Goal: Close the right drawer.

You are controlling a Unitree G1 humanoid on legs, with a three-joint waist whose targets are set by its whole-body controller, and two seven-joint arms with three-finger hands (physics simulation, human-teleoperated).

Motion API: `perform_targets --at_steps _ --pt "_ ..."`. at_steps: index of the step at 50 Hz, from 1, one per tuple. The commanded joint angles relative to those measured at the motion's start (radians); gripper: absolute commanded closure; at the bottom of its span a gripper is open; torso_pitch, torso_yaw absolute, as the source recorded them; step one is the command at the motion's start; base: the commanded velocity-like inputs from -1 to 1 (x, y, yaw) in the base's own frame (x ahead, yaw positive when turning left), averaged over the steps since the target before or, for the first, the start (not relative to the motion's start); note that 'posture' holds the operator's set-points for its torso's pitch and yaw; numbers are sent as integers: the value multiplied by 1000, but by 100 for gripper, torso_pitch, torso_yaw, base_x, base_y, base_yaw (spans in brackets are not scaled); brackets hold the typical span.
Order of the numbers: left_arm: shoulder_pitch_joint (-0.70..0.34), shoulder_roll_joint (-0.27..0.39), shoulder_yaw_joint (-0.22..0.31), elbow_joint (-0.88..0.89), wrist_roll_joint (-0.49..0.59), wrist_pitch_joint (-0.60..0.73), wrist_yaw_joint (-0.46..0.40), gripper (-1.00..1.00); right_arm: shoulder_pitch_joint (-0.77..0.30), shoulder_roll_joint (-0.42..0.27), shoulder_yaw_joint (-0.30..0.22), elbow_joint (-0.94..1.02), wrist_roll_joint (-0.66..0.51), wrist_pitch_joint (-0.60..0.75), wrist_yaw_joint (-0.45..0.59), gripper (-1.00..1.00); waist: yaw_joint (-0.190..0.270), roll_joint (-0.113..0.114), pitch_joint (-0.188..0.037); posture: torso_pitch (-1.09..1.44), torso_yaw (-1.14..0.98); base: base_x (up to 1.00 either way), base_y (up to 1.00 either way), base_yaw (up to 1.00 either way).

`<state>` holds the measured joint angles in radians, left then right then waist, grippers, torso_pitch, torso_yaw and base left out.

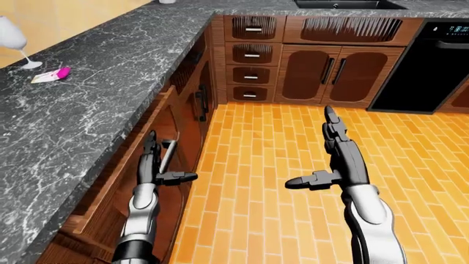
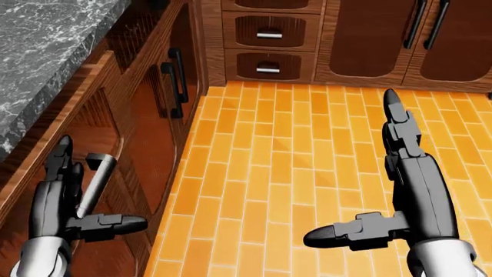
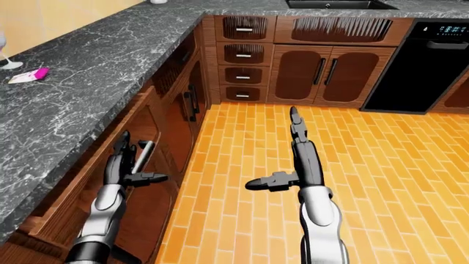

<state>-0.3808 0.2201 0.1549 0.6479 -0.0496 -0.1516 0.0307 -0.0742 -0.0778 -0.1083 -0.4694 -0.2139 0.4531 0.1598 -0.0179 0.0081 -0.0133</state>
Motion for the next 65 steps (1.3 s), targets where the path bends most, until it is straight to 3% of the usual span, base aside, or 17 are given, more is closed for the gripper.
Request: perform_targets --at_steps 1,25,65 --pt "-16 40 59 56 -19 -13 67 -100 -22 -5 -1 -41 -4 -24 -4 -100 7 -5 -8 0 0 0 0 0" --pt "-88 127 81 326 -82 -150 101 -100 -19 -3 2 -42 -9 -25 -3 -100 -1 10 -13 0 0 0 0 0" --pt "-39 256 141 515 -225 -271 135 -100 -25 0 11 -55 -18 -9 0 -100 -27 30 -8 0 0 0 0 0"
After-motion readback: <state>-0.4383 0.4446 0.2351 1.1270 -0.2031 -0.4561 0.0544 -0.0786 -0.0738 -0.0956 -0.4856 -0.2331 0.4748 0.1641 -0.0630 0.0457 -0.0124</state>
